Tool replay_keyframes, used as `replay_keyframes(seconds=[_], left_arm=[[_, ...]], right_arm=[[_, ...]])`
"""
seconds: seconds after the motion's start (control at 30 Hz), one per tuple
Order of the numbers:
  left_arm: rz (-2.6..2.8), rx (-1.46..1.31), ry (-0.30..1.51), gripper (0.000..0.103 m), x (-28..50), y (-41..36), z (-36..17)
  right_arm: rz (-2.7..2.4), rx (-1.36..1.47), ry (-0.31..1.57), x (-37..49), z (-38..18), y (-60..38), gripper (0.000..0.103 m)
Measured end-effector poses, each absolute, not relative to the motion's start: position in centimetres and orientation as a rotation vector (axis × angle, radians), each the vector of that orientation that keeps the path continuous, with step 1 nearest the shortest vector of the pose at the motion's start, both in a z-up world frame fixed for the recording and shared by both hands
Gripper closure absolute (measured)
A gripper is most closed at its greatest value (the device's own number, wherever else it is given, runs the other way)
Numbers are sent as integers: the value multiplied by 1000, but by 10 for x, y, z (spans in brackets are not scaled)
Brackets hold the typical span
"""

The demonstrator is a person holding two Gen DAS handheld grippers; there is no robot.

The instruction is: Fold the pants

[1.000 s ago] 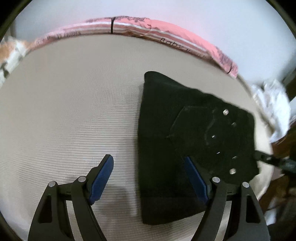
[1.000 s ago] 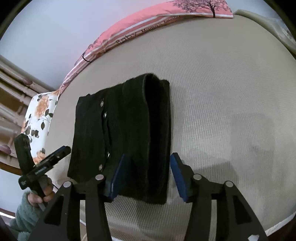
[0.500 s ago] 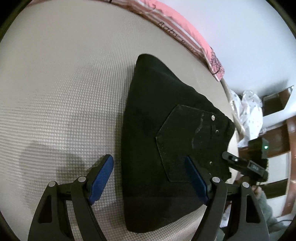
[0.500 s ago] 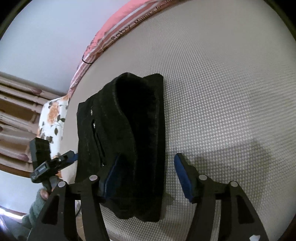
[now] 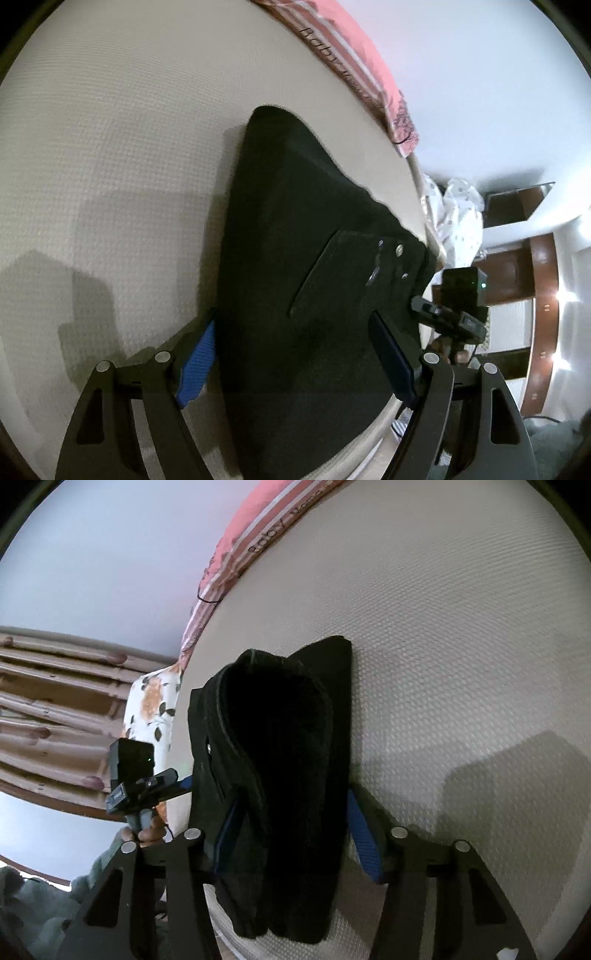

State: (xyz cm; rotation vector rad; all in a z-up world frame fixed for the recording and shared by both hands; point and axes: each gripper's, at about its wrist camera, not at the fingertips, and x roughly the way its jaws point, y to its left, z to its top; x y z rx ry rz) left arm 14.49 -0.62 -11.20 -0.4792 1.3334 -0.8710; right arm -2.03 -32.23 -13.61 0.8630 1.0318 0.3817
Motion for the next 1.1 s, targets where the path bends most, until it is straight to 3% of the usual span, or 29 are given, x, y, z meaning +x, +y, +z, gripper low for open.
replay_keyframes(seconds=[0.4,0.57,0.67,1.1], left_arm=[[-819,-315,1200,25,138,-38,-105],[-710,-222,1155,56,126,-40,-106],[-675,-203,1149,66,123,-43,-104],[-552,2,1103,81,102,-61,-81]], right_arm=[[457,859,1015,3,-141,-304,62],[407,909,991,-4,-141,-302,67],[377,918,977,-8,-137,-299,70],[250,844,996,-1,-109,-276,76]])
